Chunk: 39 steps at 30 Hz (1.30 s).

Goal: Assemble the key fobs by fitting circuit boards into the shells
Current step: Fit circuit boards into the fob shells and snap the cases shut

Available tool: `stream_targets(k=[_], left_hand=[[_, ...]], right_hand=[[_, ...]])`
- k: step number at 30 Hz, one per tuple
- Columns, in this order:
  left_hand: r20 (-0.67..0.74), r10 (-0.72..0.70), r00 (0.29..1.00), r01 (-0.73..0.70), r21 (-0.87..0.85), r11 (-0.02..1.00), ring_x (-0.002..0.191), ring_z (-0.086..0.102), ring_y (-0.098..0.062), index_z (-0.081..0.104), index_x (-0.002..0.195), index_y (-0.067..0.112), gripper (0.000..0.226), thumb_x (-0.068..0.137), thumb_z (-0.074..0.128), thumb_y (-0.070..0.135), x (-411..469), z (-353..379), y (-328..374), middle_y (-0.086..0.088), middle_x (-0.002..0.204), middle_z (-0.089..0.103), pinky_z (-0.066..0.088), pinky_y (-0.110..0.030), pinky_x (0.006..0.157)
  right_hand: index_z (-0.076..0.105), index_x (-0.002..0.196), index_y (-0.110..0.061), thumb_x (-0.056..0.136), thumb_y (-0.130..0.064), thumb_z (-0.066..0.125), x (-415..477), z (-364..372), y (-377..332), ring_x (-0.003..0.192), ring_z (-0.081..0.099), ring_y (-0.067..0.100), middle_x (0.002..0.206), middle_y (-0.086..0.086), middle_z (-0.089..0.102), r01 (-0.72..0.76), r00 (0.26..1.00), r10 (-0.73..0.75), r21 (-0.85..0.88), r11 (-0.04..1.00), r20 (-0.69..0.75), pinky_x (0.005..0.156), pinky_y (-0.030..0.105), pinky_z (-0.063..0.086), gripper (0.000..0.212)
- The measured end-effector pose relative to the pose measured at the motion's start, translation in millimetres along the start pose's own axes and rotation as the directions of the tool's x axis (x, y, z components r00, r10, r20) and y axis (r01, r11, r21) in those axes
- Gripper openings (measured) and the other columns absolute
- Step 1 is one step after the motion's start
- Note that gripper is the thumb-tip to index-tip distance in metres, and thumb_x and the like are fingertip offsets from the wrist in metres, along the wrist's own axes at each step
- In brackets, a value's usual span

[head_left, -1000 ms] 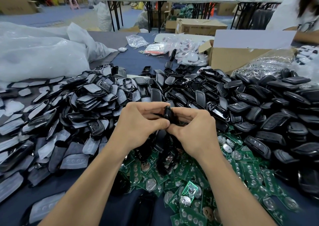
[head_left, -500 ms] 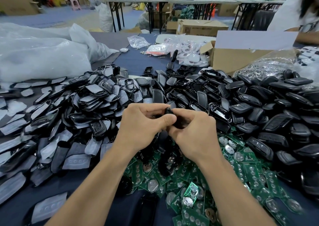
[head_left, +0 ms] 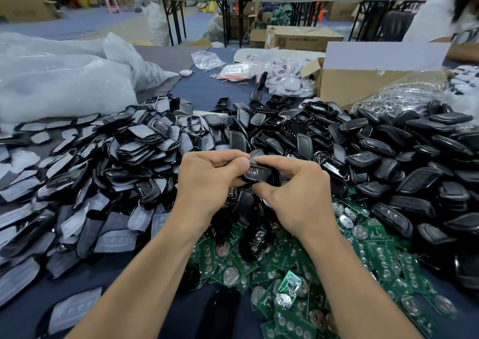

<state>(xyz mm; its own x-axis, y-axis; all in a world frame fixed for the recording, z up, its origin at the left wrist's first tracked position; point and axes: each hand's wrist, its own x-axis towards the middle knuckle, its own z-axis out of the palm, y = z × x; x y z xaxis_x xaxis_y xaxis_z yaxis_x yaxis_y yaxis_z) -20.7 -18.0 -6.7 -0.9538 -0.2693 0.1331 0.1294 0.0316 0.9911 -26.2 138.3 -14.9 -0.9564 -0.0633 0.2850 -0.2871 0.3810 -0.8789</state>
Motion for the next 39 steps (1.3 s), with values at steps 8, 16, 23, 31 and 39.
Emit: stream_targets(k=[8, 16, 23, 31, 39], left_hand=[[0.06, -0.053, 0.997, 0.052, 0.025, 0.998, 0.079, 0.079, -0.015, 0.085, 0.079, 0.029, 0.029, 0.09, 0.077, 0.004, -3, 7, -5, -0.003, 0.081, 0.081, 0.061, -0.023, 0.066], [0.042, 0.007, 0.999, -0.007, -0.005, 1.0, 0.078, 0.08, -0.02, 0.085, 0.077, 0.036, 0.034, 0.087, 0.081, 0.004, -1, 3, -4, -0.002, 0.08, 0.081, 0.062, -0.025, 0.069], [0.093, 0.004, 0.996, -0.007, 0.028, 1.0, 0.087, 0.079, -0.017, 0.085, 0.088, 0.033, 0.022, 0.093, 0.077, 0.013, -4, 5, -5, 0.001, 0.089, 0.082, 0.063, -0.026, 0.072], [0.159, 0.208, 0.965, -0.253, 0.361, 0.898, 0.08, 0.077, -0.014, 0.079, 0.09, 0.045, 0.025, 0.087, 0.077, 0.02, -2, -1, -10, 0.01, 0.08, 0.08, 0.063, -0.041, 0.08], [0.167, 0.244, 0.955, -0.271, 0.158, 0.95, 0.087, 0.078, -0.011, 0.081, 0.095, 0.031, 0.032, 0.089, 0.077, 0.0, 1, -1, -11, 0.009, 0.089, 0.081, 0.059, -0.022, 0.08]], right_hand=[[0.071, 0.107, -0.054, 0.073, -0.004, 0.08, -2, 4, 1, 0.077, 0.069, -0.005, 0.087, -0.032, 0.073, 0.055, 0.998, -0.056, -0.092, 0.994, -0.007, 0.068, 0.01, 0.052, 0.061], [0.084, 0.087, -0.032, 0.083, -0.004, 0.076, 9, -3, 5, 0.087, 0.078, 0.014, 0.089, -0.005, 0.081, -0.143, 0.99, 0.134, 0.336, 0.931, 0.05, 0.085, 0.039, 0.064, 0.029], [0.085, 0.079, -0.027, 0.083, 0.008, 0.075, 9, -5, 3, 0.079, 0.079, 0.02, 0.082, 0.004, 0.081, -0.129, 0.991, 0.134, 0.482, 0.867, 0.024, 0.072, 0.024, 0.061, 0.036], [0.083, 0.086, -0.031, 0.079, -0.002, 0.081, 8, -5, 6, 0.085, 0.077, 0.003, 0.083, -0.014, 0.08, -0.144, 0.989, 0.135, 0.181, 0.973, 0.056, 0.088, 0.033, 0.062, 0.03], [0.083, 0.082, -0.033, 0.076, -0.003, 0.085, 5, -9, -1, 0.078, 0.077, 0.006, 0.079, -0.014, 0.079, -0.046, 0.998, 0.054, 0.215, 0.976, -0.031, 0.078, 0.031, 0.063, 0.031]])
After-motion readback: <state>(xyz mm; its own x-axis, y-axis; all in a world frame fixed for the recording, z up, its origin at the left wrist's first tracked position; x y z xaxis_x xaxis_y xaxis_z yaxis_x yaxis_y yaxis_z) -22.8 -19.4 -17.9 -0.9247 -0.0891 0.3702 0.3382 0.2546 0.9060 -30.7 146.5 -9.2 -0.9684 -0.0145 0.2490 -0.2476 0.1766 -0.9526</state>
